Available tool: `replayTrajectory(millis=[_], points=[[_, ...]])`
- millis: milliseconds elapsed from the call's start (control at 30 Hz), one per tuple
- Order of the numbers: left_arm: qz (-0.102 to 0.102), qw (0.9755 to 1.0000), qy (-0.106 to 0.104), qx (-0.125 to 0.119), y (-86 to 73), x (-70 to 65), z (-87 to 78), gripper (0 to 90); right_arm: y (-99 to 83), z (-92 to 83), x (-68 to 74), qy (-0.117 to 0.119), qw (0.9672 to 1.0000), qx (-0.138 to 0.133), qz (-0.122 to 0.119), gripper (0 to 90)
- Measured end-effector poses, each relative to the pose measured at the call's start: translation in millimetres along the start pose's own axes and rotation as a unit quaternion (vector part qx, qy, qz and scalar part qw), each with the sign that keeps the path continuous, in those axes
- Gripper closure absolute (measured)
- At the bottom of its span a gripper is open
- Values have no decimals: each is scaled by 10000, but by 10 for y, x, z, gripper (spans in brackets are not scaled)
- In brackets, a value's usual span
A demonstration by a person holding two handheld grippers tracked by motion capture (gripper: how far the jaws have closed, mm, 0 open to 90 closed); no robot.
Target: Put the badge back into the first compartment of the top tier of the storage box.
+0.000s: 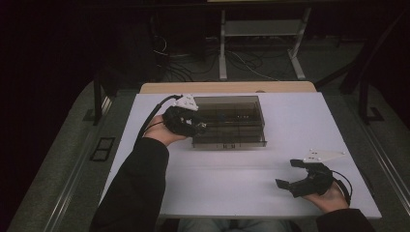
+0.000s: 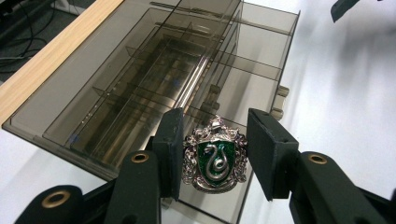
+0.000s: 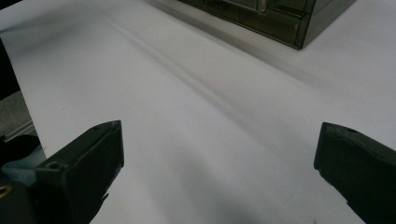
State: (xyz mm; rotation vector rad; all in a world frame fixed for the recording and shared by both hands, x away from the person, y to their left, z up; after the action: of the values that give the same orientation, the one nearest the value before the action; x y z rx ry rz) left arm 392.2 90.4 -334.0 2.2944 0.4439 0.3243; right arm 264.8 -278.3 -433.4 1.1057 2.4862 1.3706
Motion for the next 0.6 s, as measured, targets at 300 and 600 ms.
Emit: replayTrajectory(millis=[300, 600], points=[[-25, 10000, -80, 38, -29, -17, 150, 573, -2, 4, 5, 22, 10000, 21, 2, 13], [-94, 9999, -112, 69, -69, 2, 260, 573, -4, 16, 9, 34, 10000, 73, -25, 13]])
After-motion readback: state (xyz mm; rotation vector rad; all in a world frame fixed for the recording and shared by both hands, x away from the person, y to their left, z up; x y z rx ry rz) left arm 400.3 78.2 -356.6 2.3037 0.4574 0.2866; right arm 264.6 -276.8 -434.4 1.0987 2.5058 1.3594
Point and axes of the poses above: each handheld gripper's, and its own axes: z roughly forward along the jaws, y roughly out of its top, x roughly to its left, the point moved 2 cm from there along z, roughly forward along the jaws, and after that the axes turned 4 degrees about y, right-handed, at the moved point
